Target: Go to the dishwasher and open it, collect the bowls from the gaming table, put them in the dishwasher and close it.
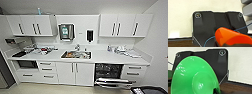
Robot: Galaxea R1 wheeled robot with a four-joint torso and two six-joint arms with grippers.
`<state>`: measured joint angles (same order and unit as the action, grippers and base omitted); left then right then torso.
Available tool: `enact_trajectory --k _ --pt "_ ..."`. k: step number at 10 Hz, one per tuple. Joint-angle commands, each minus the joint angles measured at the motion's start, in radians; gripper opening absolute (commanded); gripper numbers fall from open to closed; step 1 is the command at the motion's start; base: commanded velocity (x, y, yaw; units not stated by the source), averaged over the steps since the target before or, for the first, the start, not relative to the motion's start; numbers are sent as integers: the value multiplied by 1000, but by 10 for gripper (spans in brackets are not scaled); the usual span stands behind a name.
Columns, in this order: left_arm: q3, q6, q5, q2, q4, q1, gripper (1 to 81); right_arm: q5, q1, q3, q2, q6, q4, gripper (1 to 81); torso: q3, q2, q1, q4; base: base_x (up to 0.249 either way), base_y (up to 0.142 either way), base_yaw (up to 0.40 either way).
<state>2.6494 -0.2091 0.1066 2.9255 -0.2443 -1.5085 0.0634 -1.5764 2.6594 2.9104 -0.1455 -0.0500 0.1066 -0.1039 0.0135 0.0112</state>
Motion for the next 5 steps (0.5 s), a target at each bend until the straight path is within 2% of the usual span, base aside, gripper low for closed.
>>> enact_trajectory --k 1,5 --pt "0 5 -41 -6 -12 47 10 -54 38 0 -9 0 4 10 0 0 0 0 103 0 0" --pt "0 5 -42 -9 -12 47 10 -54 43 0 -4 0 9 10 0 0 0 0 103 0 0"
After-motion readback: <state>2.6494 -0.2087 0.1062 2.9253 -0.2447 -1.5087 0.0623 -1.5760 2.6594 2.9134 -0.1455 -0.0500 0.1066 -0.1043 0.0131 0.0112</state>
